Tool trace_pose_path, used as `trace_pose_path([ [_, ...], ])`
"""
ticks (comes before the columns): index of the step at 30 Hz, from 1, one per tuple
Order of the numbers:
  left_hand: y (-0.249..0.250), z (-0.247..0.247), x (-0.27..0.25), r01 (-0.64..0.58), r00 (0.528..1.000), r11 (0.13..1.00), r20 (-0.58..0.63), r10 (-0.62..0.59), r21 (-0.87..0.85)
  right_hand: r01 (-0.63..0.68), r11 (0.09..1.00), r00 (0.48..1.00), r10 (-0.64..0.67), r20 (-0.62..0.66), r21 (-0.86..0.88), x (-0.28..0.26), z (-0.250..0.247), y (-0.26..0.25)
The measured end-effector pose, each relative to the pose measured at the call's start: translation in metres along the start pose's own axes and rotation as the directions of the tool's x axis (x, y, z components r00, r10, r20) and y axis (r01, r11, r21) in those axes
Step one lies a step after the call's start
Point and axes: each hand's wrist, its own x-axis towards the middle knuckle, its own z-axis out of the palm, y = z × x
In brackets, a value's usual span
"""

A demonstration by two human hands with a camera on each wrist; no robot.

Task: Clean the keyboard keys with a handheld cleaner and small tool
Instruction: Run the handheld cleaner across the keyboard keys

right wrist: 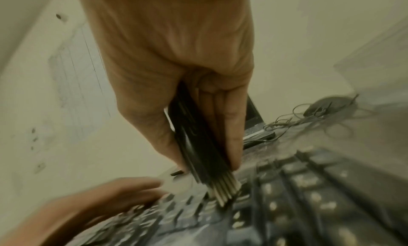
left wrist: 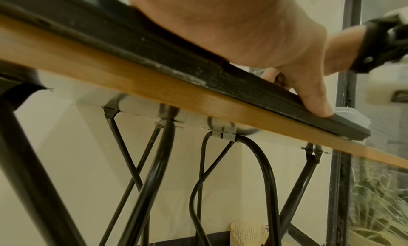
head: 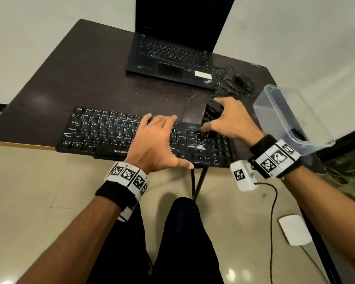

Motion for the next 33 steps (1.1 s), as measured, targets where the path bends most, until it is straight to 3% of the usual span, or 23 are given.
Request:
trace_pose_path([
  [2, 0.000, 0.000, 0.000, -0.001, 1.000, 1.000, 0.010, 0.001, 0.000, 0.021, 1.000, 0.999, -0.021, 0.025, -0.002, -0.011, 0.002, 0.003],
  [6, 0.001, 0.001, 0.000, -0.003, 1.000, 1.000, 0.014, 0.003, 0.001, -0.067, 0.998, 0.991, 0.069, -0.113, 0.018, -0.009, -0.003, 0.013],
  [10, 0.001, 0.000, 0.001, 0.008, 1.000, 1.000, 0.014, -0.008, -0.002, 0.004, 1.000, 0.998, -0.004, -0.055, 0.008, -0.026, 0.002, 0.013],
  [15, 0.002, -0.001, 0.000, 0.002, 1.000, 1.000, 0.022, -0.002, -0.001, -0.063, 0.995, 0.988, 0.073, -0.133, 0.081, -0.025, -0.003, 0.025],
  [19, 0.001, -0.001, 0.001, 0.006, 1.000, 1.000, 0.030, -0.007, 0.008, 0.039, 0.999, 0.998, -0.038, -0.050, 0.028, -0.045, 0.002, 0.020],
  [23, 0.005, -0.003, 0.000, -0.002, 0.999, 1.000, 0.041, 0.001, 0.017, -0.029, 0.995, 0.994, 0.039, -0.106, 0.096, -0.049, -0.004, 0.037],
  [28, 0.023, 0.006, 0.007, -0.040, 0.999, 0.999, 0.030, 0.039, 0.027, -0.029, 0.995, 0.990, 0.042, -0.138, 0.094, -0.055, -0.003, 0.047],
  [33, 0.030, 0.008, 0.011, -0.045, 0.998, 0.998, 0.050, 0.043, 0.040, -0.032, 0.984, 0.994, 0.051, -0.101, 0.177, -0.048, -0.004, 0.048],
])
